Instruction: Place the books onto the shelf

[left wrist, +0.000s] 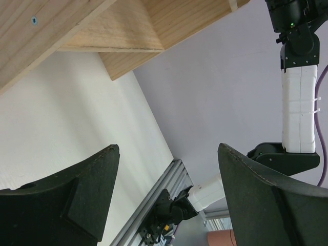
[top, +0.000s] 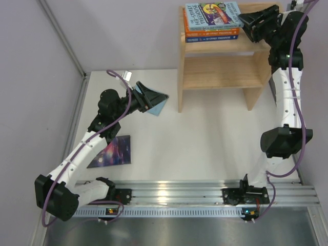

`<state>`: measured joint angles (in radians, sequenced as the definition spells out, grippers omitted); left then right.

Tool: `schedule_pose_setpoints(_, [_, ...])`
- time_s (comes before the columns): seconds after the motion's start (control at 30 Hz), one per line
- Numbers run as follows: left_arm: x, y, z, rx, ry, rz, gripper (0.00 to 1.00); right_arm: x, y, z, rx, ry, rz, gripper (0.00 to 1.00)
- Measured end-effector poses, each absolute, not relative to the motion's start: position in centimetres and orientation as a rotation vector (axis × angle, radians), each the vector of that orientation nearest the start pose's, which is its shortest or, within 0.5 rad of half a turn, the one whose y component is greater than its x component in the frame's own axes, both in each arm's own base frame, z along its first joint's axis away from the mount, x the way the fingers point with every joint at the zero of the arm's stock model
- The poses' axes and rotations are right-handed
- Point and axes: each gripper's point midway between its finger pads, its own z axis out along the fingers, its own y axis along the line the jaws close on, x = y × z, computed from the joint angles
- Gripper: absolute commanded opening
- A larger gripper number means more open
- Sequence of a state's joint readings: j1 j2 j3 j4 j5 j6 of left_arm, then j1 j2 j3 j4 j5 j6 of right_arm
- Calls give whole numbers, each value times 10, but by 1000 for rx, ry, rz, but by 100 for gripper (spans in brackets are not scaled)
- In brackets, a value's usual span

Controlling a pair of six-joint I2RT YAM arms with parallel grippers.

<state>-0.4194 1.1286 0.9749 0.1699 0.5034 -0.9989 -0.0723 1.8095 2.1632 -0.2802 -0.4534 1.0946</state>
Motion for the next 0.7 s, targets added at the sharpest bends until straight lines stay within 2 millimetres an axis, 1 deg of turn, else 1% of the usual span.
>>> schedule_pose_setpoints(0.07, [291, -256, 355, -60, 1767, -1465, 82, 515, 71, 509, 545, 1521, 1126, 52])
schedule_pose_setpoints(0.23, [291, -256, 355, -57, 1766, -1463, 82, 514, 66, 517, 536, 1499, 1080, 53])
schedule_pose_setpoints(0.4, [291, -256, 354, -56, 1766, -1462, 82, 514, 61, 518, 523, 1490, 1037, 45])
schedule_pose_setpoints(0.43, [291, -256, 354, -56, 1766, -1461, 82, 515, 61, 518, 520, 1488, 1029, 42])
schedule_pose_setpoints(0.47, [291, -256, 354, -56, 1766, -1461, 82, 514, 60, 518, 519, 1487, 1026, 38])
schedule_pose_setpoints(0.57, [291, -255, 354, -58, 1765, -1459, 82, 514, 60, 519, 514, 1486, 1018, 32])
schedule_pose_setpoints(0.7, [291, -255, 355, -59, 1764, -1458, 82, 512, 60, 521, 510, 1482, 1018, 31])
